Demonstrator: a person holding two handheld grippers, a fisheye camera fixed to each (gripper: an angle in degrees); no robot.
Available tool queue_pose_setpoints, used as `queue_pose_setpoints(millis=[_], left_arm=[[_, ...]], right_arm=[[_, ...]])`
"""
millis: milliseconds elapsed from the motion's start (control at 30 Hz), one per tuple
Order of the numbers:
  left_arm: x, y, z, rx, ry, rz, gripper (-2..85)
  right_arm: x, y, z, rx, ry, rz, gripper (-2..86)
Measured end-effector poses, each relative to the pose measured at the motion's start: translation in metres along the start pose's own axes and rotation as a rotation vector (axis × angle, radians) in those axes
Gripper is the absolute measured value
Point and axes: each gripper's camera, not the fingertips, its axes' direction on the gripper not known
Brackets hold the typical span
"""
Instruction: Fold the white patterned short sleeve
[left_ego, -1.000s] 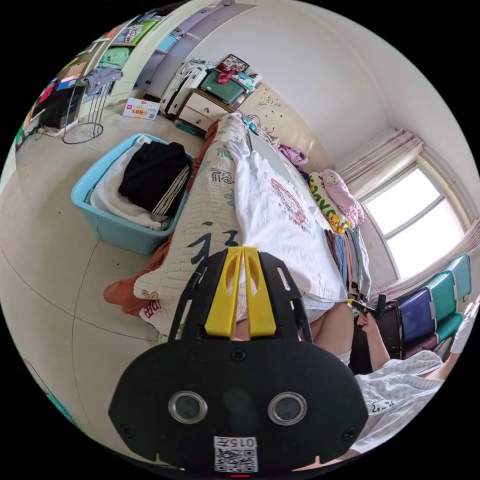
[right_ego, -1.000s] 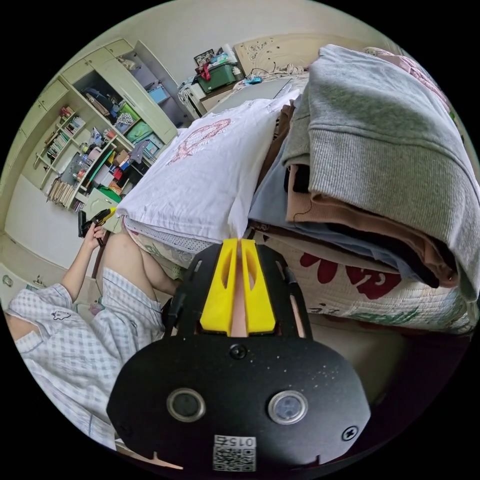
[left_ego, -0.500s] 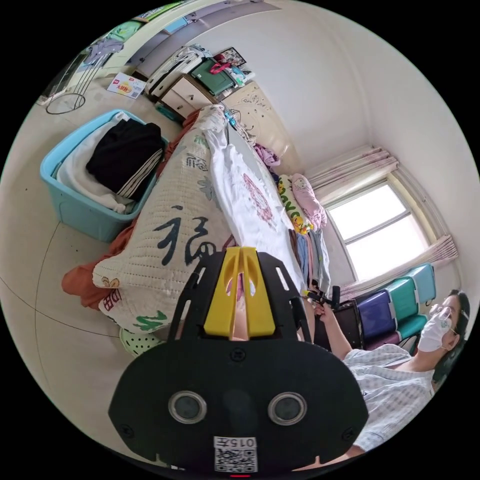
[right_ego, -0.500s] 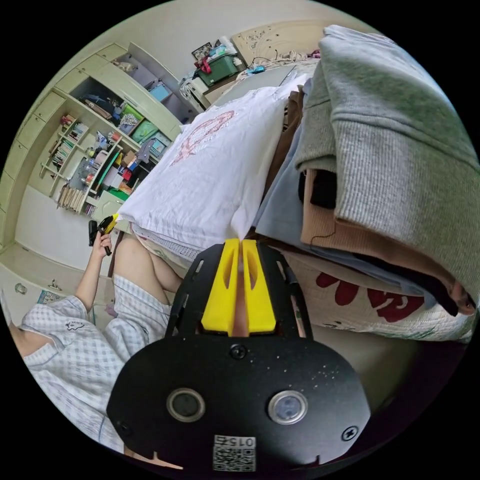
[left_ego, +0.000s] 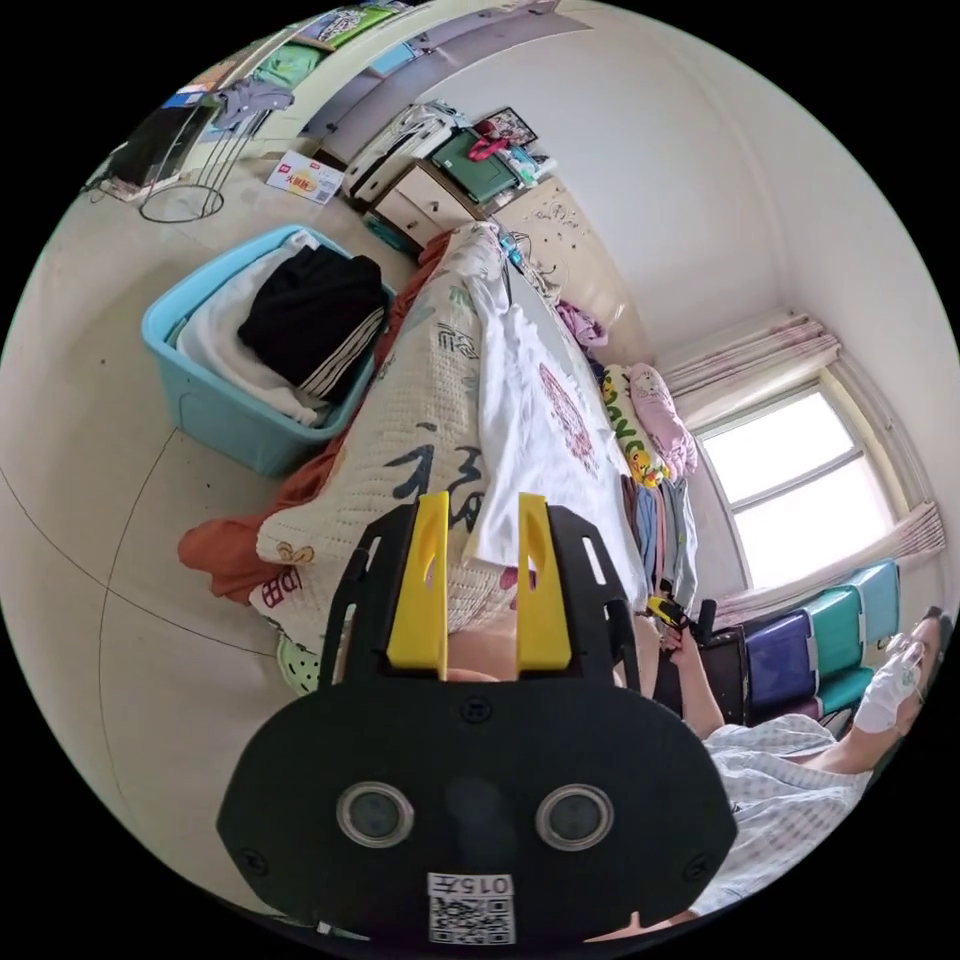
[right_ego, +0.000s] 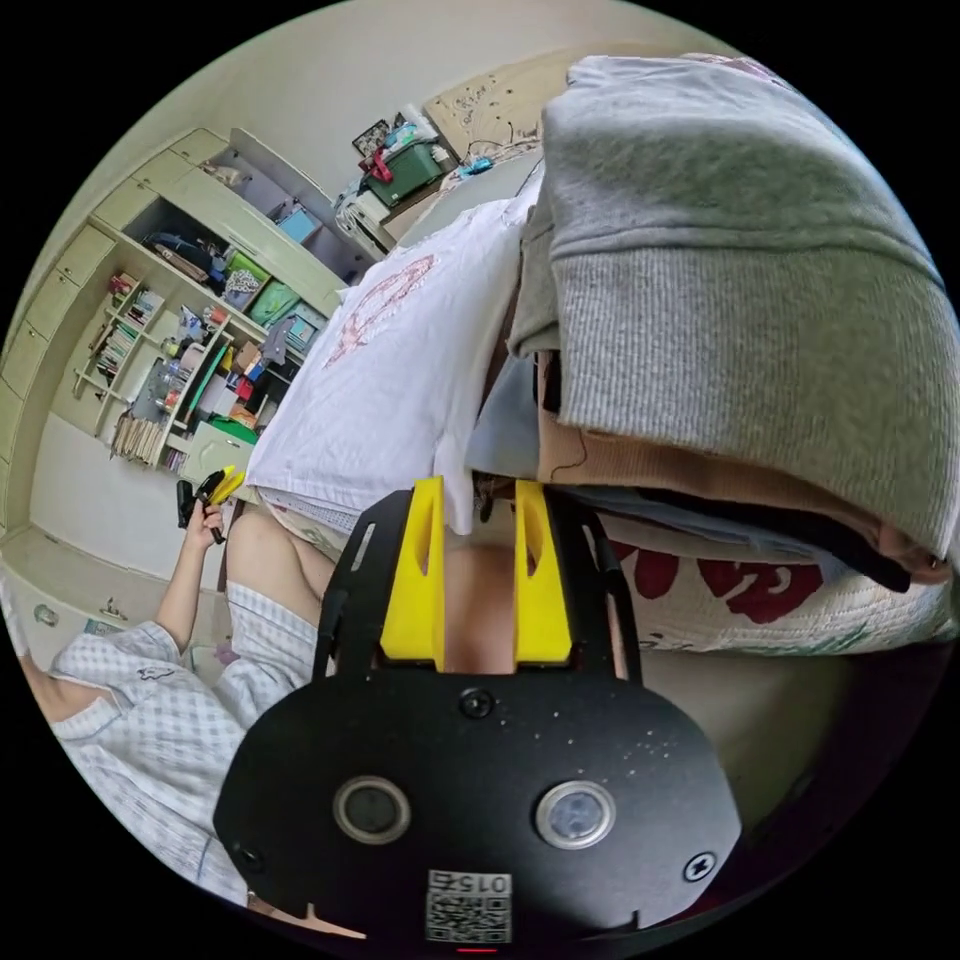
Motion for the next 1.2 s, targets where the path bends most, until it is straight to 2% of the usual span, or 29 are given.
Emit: queue_pose_setpoints(millis=[133,333,467,567,733,833,867,933,1000,1067,1133,1200], left_arm=[[0.003,-0.007,0.022,-0.165,0.077,0.025,1.5],[-0.004,-0.008,-0.041,0.027,0.345,-0.01,-0.6],[-0.019,-0.011,-0.059,0.071,0.367,-0.076,-0.8],[-0.027,-0.014,-0.064,0.104,0.449,-0.145,-0.8],[-0.029,-0.009,-0.073,0.087,0.535,-0.152,-0.8],[-0.031,-0.008,-0.075,0.065,0.487,-0.157,-0.7],[-0.034,-0.008,-0.074,0.069,0.46,-0.161,-0.7],[-0.057,-0.008,-0.066,0.066,0.273,-0.191,-0.4],[-0.071,-0.002,-0.058,0.052,0.173,-0.191,0.4],[-0.075,0.007,-0.057,0.051,0.135,-0.16,2.7],[-0.072,0.013,-0.053,0.026,0.127,-0.088,7.0],[-0.069,0.012,-0.045,-0.007,0.119,-0.053,7.9]], right_arm=[[-0.01,-0.004,-0.015,-0.028,-0.004,-0.037,2.4],[-0.001,-0.007,-0.082,0.107,-0.176,0.01,-0.3],[0.014,-0.011,-0.106,0.183,-0.246,0.111,-0.4],[0.02,-0.014,-0.115,0.222,-0.298,0.187,-0.4],[0.028,-0.014,-0.123,0.195,-0.398,0.24,-0.5],[0.027,-0.016,-0.128,0.187,-0.394,0.24,-0.4],[0.027,-0.018,-0.125,0.196,-0.341,0.267,-0.4],[0.016,-0.025,-0.115,0.182,-0.18,0.267,-0.3],[-0.015,-0.037,-0.096,0.071,0.013,0.154,0.0],[-0.032,-0.037,-0.094,0.058,0.087,0.086,0.8],[-0.037,-0.036,-0.095,0.068,0.082,0.054,2.7],[-0.03,-0.039,-0.085,0.022,-0.044,0.06,4.8]])
